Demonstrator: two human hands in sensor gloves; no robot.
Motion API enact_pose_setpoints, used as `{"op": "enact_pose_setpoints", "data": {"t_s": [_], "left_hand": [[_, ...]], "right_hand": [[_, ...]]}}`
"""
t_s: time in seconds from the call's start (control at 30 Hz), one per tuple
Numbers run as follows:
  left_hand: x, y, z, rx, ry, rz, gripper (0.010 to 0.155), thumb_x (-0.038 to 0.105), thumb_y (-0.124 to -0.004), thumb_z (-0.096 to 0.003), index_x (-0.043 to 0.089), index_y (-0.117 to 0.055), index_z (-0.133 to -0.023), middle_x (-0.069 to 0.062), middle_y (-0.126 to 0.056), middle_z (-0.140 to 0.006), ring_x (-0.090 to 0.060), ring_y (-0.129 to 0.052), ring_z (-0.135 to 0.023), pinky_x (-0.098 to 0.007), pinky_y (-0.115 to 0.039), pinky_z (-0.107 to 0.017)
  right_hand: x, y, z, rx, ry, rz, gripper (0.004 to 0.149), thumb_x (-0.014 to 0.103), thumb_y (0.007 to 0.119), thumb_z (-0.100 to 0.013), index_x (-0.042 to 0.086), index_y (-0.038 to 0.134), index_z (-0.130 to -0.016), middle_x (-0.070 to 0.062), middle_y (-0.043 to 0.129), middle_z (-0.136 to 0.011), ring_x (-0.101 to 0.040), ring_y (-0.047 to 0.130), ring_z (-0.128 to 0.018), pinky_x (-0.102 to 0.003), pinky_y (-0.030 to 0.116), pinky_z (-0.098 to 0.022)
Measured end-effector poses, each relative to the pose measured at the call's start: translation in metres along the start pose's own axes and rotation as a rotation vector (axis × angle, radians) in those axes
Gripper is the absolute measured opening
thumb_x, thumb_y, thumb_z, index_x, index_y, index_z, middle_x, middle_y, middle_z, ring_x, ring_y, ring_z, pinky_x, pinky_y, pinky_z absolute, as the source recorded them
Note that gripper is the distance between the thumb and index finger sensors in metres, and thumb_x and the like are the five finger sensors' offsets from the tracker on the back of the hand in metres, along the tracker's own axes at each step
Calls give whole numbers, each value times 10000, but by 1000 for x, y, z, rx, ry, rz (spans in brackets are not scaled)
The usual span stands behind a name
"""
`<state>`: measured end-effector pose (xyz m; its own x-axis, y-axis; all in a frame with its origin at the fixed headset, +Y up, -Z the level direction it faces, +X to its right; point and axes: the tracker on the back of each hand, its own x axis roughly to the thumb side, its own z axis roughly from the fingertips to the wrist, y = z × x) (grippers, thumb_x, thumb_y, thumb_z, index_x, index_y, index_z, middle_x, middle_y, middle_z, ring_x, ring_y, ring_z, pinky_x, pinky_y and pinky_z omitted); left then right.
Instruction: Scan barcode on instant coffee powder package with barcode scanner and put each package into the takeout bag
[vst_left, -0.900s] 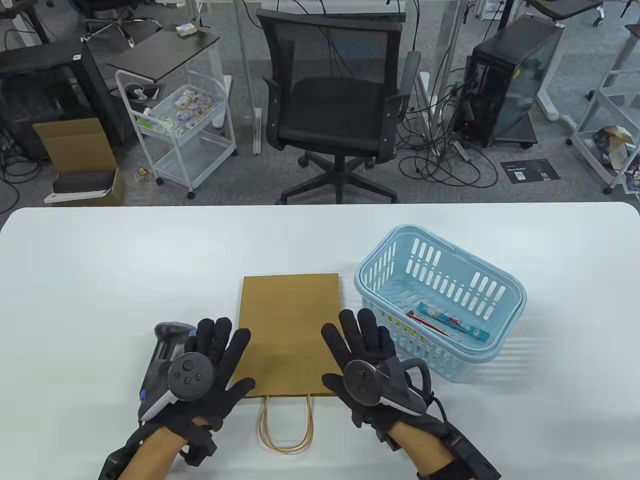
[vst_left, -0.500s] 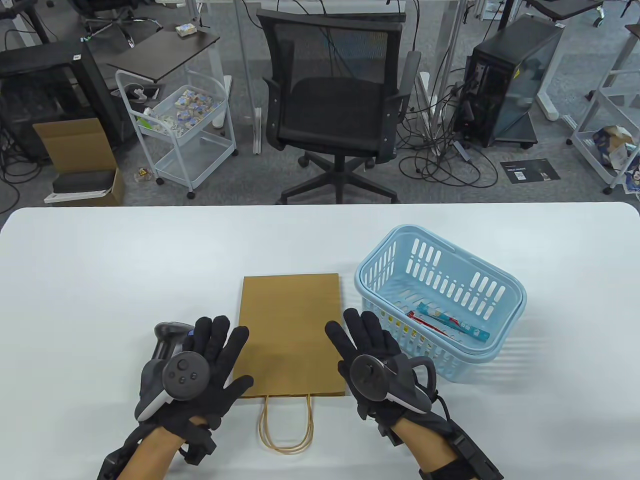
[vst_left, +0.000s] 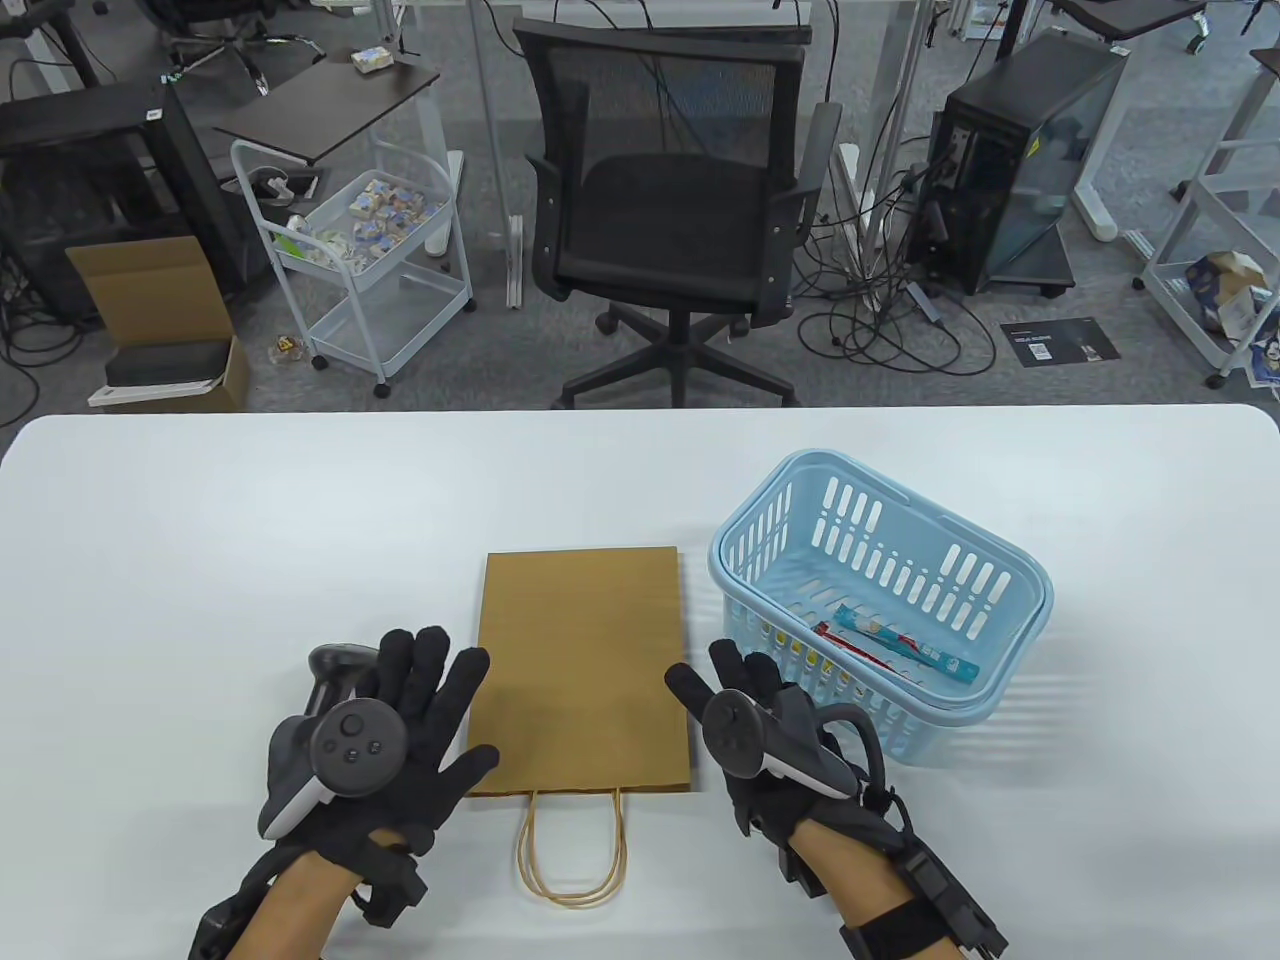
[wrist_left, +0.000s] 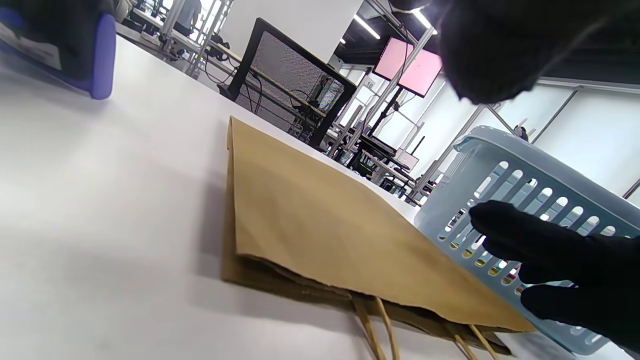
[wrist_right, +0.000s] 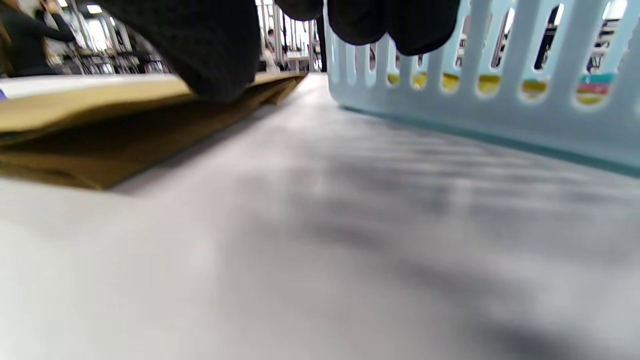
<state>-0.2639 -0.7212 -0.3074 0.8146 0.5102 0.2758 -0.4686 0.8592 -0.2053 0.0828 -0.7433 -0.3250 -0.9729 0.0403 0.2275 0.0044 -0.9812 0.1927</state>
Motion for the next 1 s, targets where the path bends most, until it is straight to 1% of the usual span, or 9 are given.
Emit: {"op": "enact_pose_setpoints", "data": {"t_s": [0.1,0.2,0.27,0.3,0.53,0.6,0.67,0.83,1.0], "left_hand": [[-2,-4,-2,-40,10,10,848,629,-705,-478,458,-174,-1116,88,-3,-1209,-196,156,-1087,-454,-2,-802],[-4,-3,-2,-27,20,14,852,628,-706,-476,461,-166,-1113,93,2,-1209,-193,161,-1087,-453,0,-803],[-6,0,-1,-13,27,33,850,627,-706,-476,460,-169,-1114,91,-2,-1211,-194,159,-1090,-456,-1,-804],[-8,1,-1,-8,33,38,850,625,-706,-478,461,-168,-1114,92,-1,-1212,-193,159,-1091,-456,-2,-805],[-14,8,0,13,59,69,829,599,-703,-486,465,-180,-1115,92,-20,-1221,-190,156,-1098,-453,20,-808],[-16,9,1,22,67,76,820,584,-700,-491,472,-177,-1112,77,-57,-1235,-203,139,-1109,-458,-5,-811],[-17,10,1,22,73,87,821,578,-697,-494,490,-147,-1098,83,-40,-1230,-197,145,-1105,-454,1,-810],[-21,11,1,19,84,101,821,578,-701,-492,485,-160,-1103,80,-43,-1231,-204,142,-1110,-455,22,-811],[-20,11,0,17,87,97,818,580,-701,-492,482,-171,-1107,76,-60,-1234,-206,133,-1115,-457,17,-813]], "right_hand": [[1,3,-2,17,-5,29,845,318,851,-492,501,289,-1096,-104,262,-1259,-411,509,-1131,-555,561,-796],[1,5,-3,19,8,51,857,334,872,-481,493,301,-1099,-108,276,-1260,-414,520,-1127,-558,564,-793],[1,9,-5,59,6,57,875,356,885,-475,482,290,-1103,-120,286,-1258,-420,534,-1120,-560,569,-788],[2,10,-5,75,4,58,863,356,870,-481,480,285,-1104,-121,284,-1257,-422,538,-1118,-560,572,-786],[12,11,-4,61,-33,106,864,359,862,-483,492,271,-1099,-100,245,-1263,-422,530,-1128,-579,558,-791],[15,8,-2,42,-64,140,885,363,882,-471,495,272,-1097,-94,247,-1264,-415,573,-1120,-587,562,-791],[18,7,-1,17,-89,163,897,366,903,-457,496,289,-1098,-88,263,-1266,-390,611,-1113,-590,563,-791],[22,3,3,-20,-136,158,929,383,958,-421,500,329,-1094,-80,279,-1266,-355,668,-1088,-591,568,-789],[34,4,8,-118,-221,226,883,363,991,-391,507,448,-1073,-67,370,-1258,-304,781,-1015,-567,622,-766]]}}
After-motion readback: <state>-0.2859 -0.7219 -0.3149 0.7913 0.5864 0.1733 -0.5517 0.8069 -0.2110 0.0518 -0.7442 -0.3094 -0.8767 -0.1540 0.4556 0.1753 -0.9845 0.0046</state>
